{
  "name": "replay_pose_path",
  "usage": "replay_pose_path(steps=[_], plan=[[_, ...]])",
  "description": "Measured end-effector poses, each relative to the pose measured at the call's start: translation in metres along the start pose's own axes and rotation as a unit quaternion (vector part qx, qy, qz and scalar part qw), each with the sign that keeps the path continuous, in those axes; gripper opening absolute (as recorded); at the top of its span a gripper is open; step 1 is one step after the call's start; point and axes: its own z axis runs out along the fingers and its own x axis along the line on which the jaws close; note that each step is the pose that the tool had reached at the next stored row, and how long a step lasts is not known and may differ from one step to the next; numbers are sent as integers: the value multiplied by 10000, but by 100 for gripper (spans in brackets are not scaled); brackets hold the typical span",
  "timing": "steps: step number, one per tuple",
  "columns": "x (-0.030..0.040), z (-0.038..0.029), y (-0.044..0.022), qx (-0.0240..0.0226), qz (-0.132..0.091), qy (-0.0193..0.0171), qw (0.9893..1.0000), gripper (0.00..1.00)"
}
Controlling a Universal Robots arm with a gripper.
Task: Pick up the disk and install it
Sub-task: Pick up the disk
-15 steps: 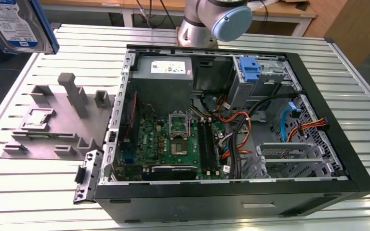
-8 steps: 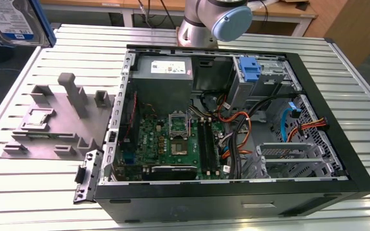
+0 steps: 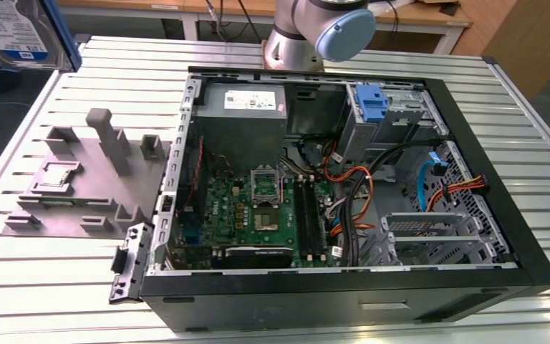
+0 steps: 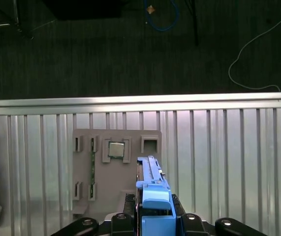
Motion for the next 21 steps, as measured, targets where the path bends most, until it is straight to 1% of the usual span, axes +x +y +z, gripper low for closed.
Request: replay_pose_path(steps=[5,7,10,11,13,15,21], plan=[[84,0,-3,0,-4,0,10000,36],[105,0,-5,0,-4,0,10000,36],[113,1,-28,-1,-4,0,10000,36],[113,2,-100,-6,-4,0,10000,36],[112,2,-106,-6,-4,0,10000,36],[113,2,-133,-6,-4,0,10000,36],[113,3,-135,-6,-4,0,10000,36]])
